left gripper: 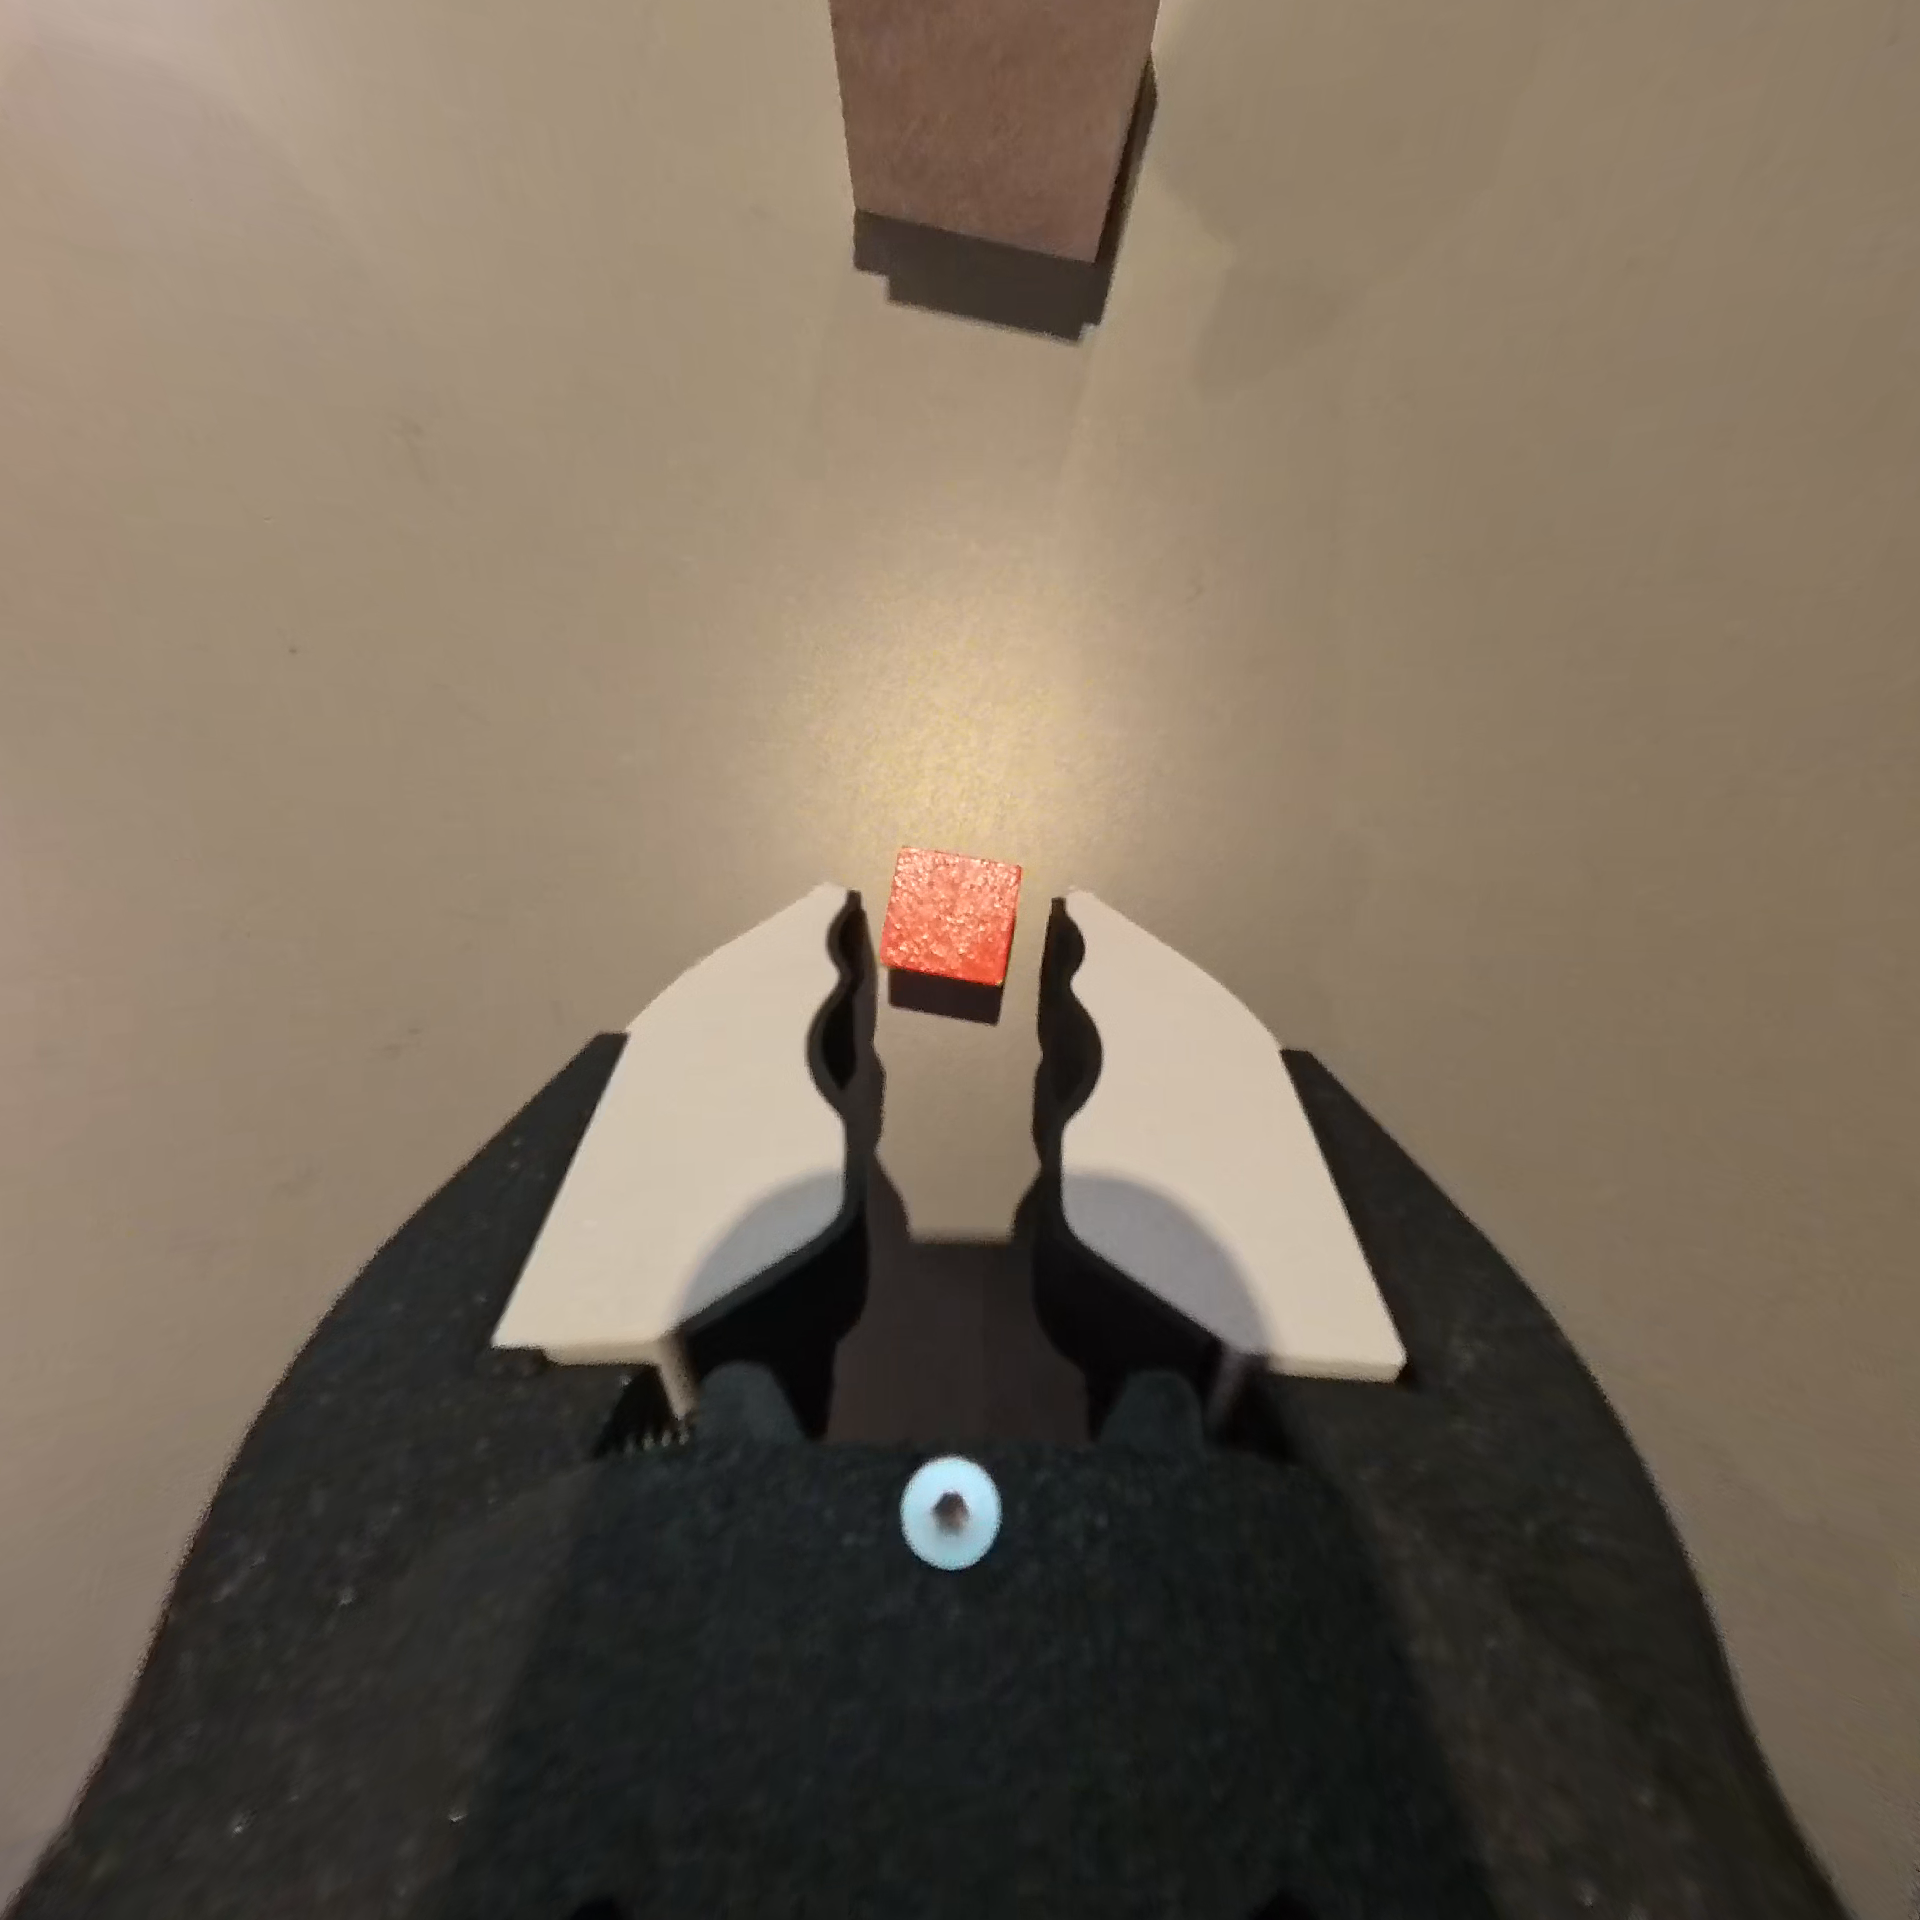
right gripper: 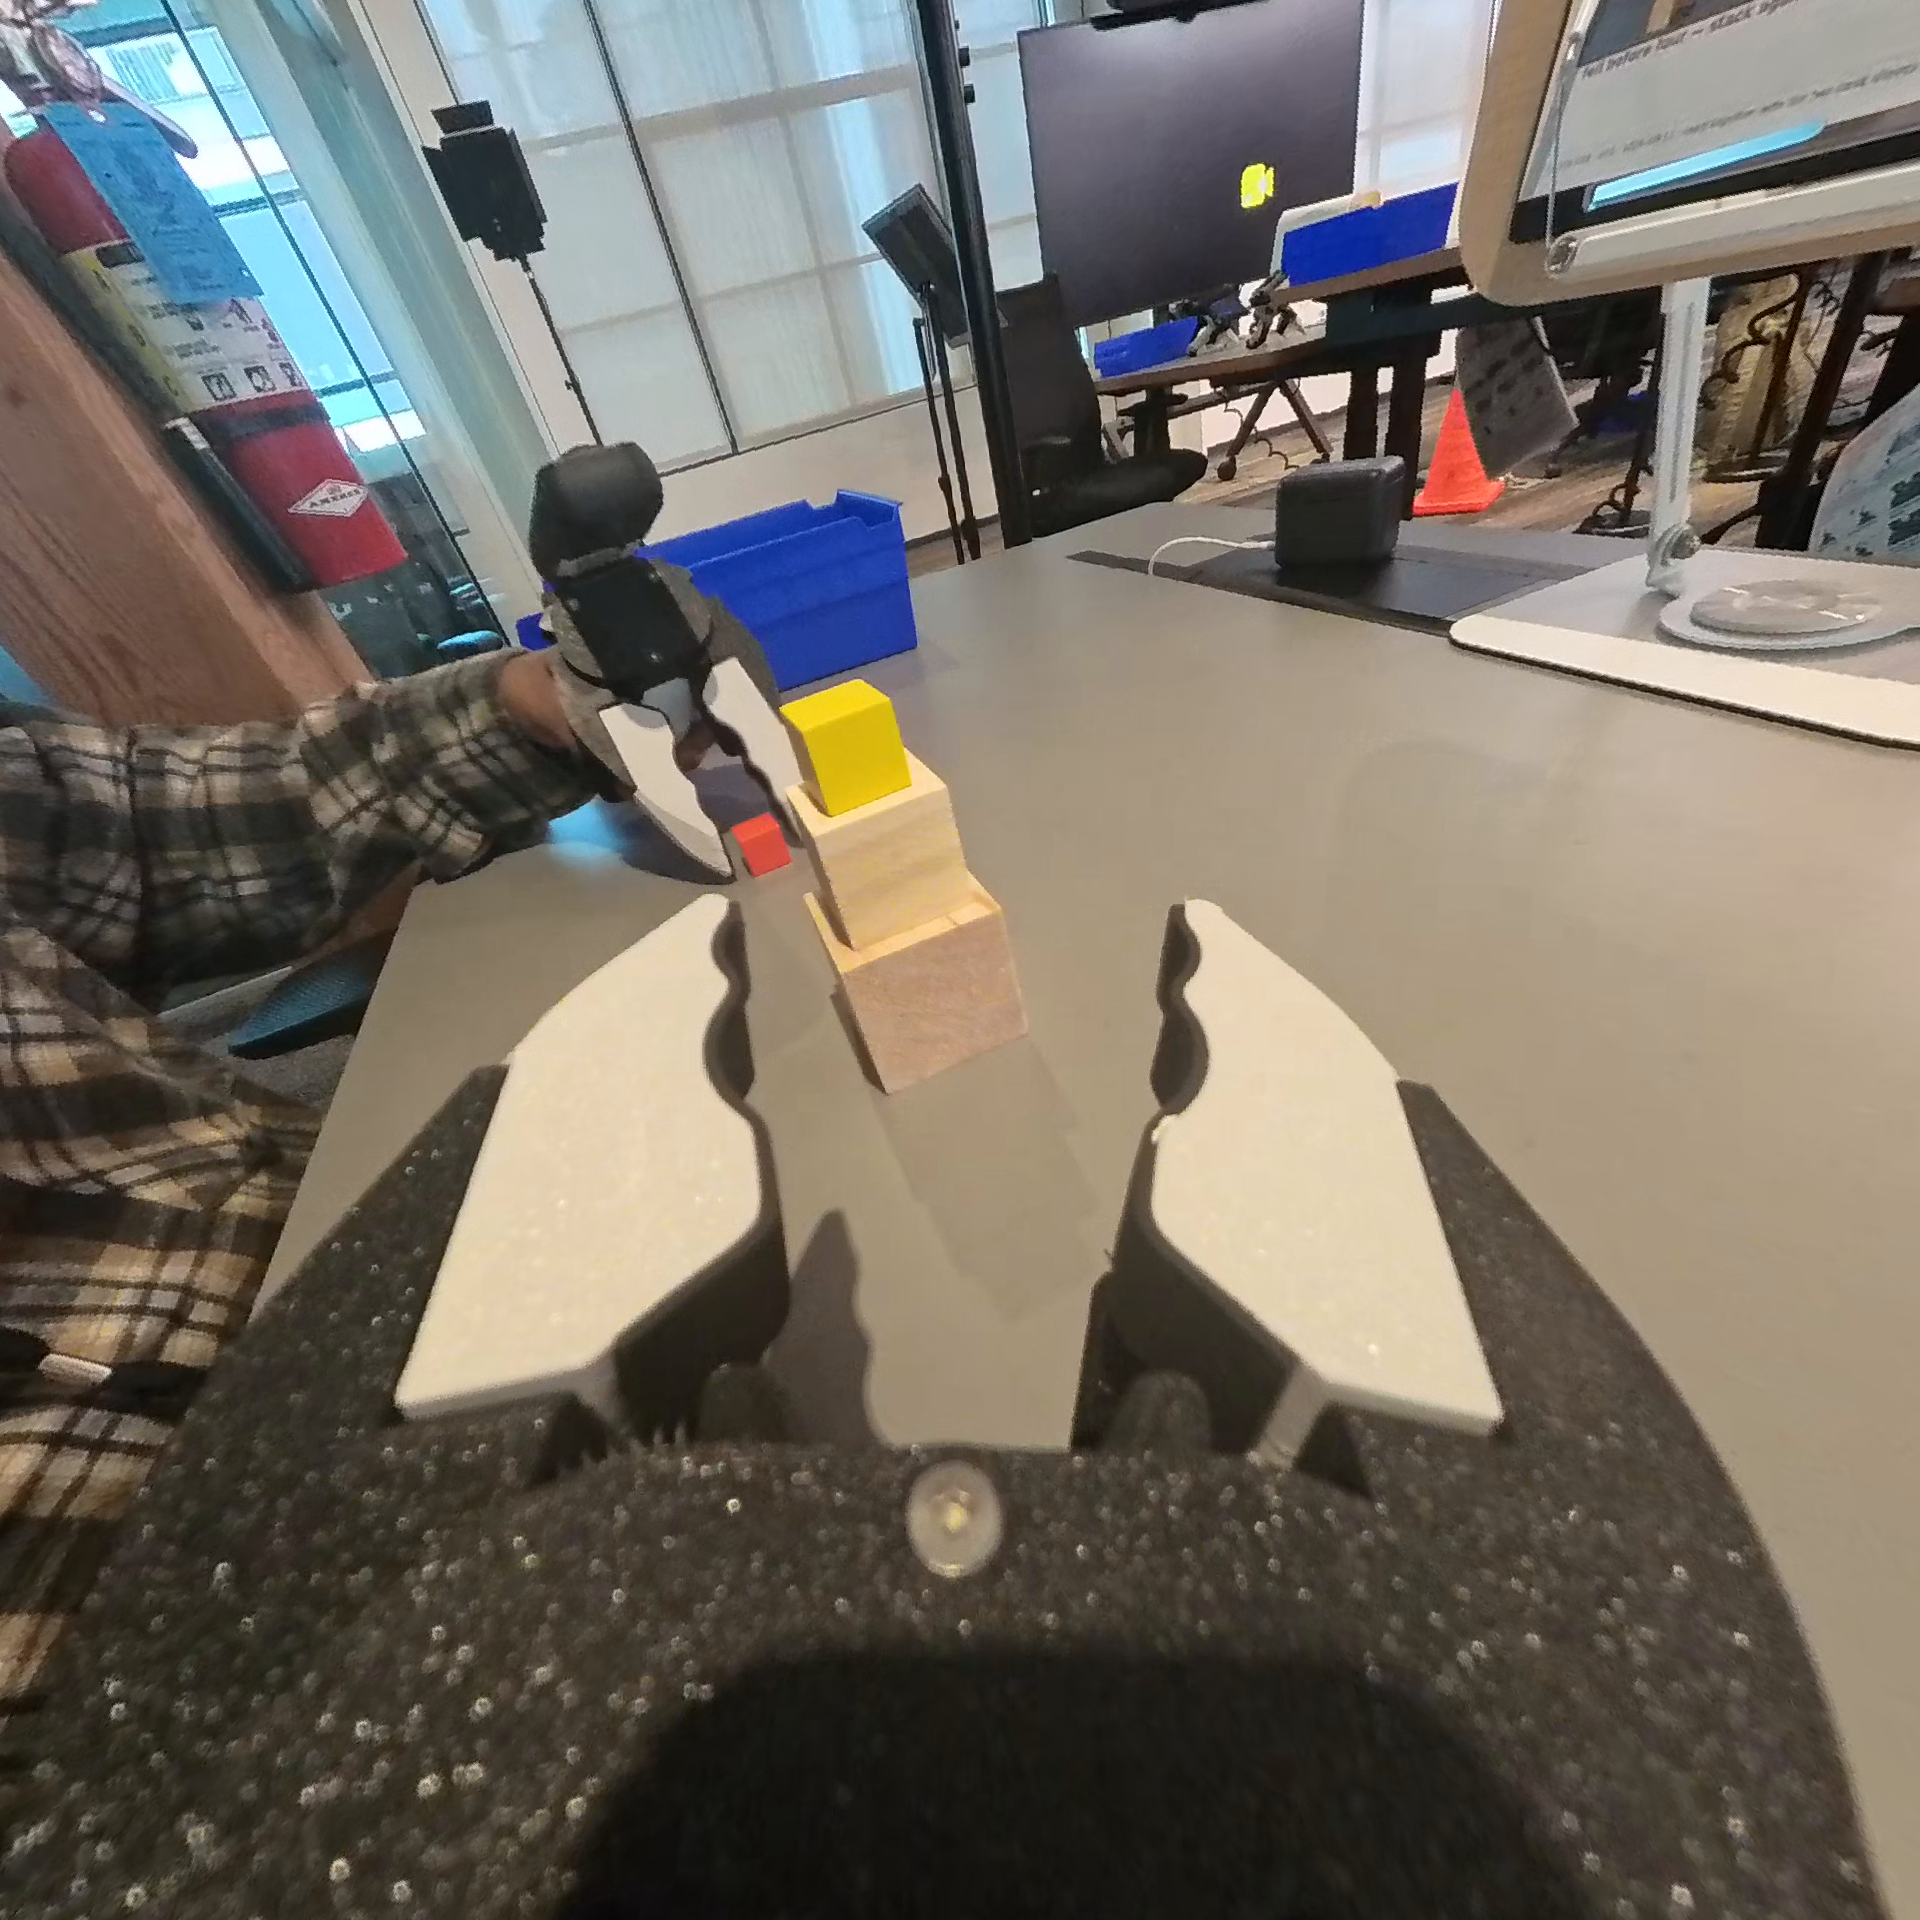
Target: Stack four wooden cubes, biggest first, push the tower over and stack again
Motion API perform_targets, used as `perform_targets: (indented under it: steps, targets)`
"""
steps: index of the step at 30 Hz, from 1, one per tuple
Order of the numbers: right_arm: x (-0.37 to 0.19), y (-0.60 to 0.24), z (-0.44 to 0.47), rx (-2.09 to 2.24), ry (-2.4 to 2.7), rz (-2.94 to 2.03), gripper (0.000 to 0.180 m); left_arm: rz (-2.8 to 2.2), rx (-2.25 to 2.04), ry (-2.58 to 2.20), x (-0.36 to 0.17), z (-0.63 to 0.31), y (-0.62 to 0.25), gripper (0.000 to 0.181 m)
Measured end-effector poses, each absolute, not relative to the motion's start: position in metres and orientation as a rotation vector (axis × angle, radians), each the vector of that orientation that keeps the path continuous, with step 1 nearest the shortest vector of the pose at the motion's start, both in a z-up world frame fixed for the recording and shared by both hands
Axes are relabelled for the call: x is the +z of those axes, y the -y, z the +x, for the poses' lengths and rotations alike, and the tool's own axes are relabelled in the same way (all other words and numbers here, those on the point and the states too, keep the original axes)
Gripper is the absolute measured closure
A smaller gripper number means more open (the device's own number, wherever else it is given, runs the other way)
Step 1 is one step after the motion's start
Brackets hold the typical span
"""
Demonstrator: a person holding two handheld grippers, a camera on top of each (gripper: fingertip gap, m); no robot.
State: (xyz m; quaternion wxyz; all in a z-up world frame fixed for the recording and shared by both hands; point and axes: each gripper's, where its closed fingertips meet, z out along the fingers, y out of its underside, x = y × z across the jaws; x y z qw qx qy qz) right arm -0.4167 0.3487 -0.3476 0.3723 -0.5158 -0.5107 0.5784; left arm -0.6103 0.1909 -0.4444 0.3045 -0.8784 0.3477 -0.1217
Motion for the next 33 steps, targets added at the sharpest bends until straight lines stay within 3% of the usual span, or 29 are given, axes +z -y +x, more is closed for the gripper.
perform_targets:
  steps: [3, 7, 18, 33]
  targets:
    - [-0.348, -0.349, -0.417, 1.481, 1.310, -1.322, 0.105, -2.333, -0.324, -0.931, -0.447, -0.610, -0.190, 0.158]
    - [-0.348, -0.349, -0.417, 1.482, 1.307, -1.322, 0.105, -2.316, -0.312, -0.901, -0.435, -0.607, -0.198, 0.158]
    - [-0.349, -0.349, -0.417, 1.486, 1.313, -1.326, 0.107, -2.215, -0.322, -0.898, -0.313, -0.534, -0.272, 0.158]
    - [-0.349, -0.340, -0.419, 1.486, 1.355, -1.312, 0.108, -2.322, -0.390, -0.963, -0.326, -0.494, -0.304, 0.158]
